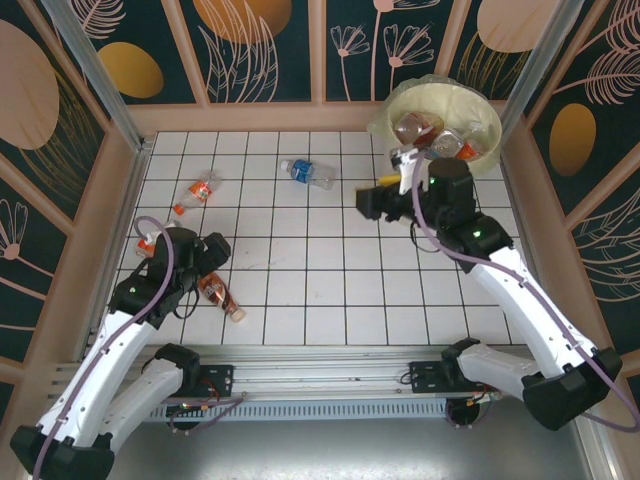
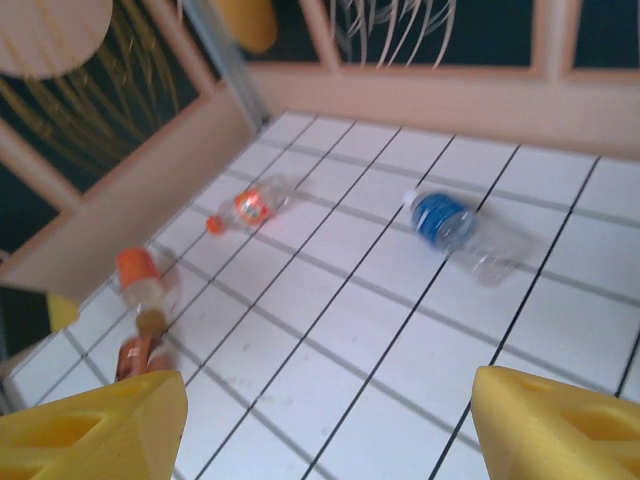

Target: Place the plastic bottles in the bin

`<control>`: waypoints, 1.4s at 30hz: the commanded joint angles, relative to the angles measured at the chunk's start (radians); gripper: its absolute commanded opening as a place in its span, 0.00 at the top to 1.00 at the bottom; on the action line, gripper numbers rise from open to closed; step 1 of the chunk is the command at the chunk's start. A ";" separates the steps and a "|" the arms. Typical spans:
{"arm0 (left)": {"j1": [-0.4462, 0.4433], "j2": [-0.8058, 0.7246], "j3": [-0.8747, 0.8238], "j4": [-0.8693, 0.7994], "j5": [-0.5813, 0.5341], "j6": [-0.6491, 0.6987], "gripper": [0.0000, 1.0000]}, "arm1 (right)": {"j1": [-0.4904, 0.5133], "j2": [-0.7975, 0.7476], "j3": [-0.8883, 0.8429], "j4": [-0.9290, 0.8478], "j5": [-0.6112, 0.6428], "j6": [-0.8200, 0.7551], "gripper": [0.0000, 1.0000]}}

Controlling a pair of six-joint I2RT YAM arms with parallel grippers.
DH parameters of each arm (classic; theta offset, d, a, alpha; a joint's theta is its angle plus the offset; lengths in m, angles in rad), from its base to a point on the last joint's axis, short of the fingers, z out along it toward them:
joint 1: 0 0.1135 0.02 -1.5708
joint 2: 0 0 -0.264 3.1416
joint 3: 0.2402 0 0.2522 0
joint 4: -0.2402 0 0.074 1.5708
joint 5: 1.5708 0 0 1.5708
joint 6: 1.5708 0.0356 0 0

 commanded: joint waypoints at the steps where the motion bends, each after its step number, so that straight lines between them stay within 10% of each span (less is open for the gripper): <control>1: -0.003 0.042 -0.025 -0.057 -0.068 -0.052 0.04 | 0.055 -0.057 -0.052 0.030 0.026 0.027 0.24; 42: 0.125 0.422 -0.230 0.324 0.073 0.026 0.31 | 0.135 -0.109 -0.188 0.024 0.003 0.052 0.23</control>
